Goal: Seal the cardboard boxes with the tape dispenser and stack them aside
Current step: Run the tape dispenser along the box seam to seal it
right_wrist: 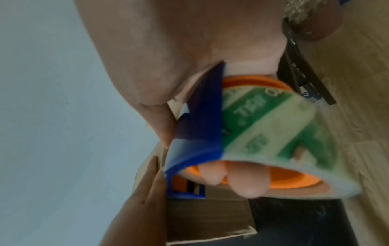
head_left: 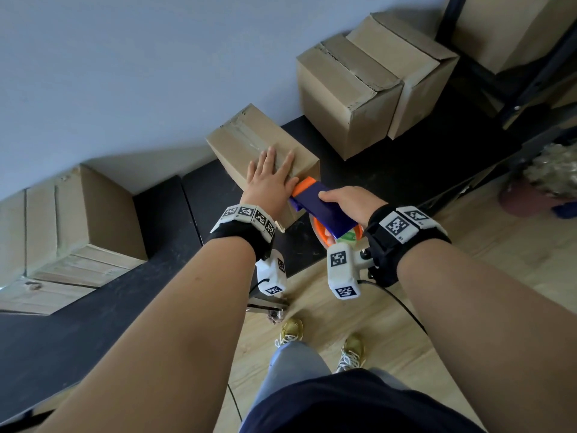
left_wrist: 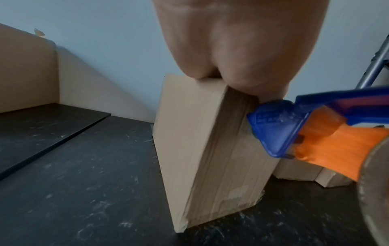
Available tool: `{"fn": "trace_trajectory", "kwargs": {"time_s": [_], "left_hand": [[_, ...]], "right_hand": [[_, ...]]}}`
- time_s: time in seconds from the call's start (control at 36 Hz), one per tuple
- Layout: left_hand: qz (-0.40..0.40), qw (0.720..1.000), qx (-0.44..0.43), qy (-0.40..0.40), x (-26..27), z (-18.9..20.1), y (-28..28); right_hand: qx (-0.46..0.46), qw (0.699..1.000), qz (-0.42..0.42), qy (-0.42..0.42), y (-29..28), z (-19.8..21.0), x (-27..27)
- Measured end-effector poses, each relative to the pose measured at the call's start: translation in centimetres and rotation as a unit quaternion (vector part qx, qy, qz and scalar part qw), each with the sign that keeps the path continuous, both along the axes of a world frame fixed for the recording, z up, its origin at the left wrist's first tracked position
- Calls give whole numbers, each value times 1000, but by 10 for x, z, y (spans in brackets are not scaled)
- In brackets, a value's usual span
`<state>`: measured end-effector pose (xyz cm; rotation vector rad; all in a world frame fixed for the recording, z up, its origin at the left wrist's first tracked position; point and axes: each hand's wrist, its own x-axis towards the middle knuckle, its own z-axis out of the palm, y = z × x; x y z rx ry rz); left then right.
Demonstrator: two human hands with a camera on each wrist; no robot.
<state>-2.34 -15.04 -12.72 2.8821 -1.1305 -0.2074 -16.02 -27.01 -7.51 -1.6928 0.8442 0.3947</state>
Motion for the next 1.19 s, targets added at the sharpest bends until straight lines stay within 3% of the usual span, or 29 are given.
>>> {"fn": "trace_trajectory", "kwargs": {"time_s": [0.17,0.28,0.92,1.19], "left_hand": [[-3,1000,9,-17,-5,-2,-1],[-7,999,20,-41,-5,-4,2],[45,996,33,-77,-18,-11,-12],[80,993,13,-89,-24,-15,-16]], "right_hand": [[4,1000,14,15,0,-16,0],[7,996,-69,52,4,-28,-5],[30,986,-148,66,-18,-23,-20],[21,987,-134,90,-17,-21,-20]]}}
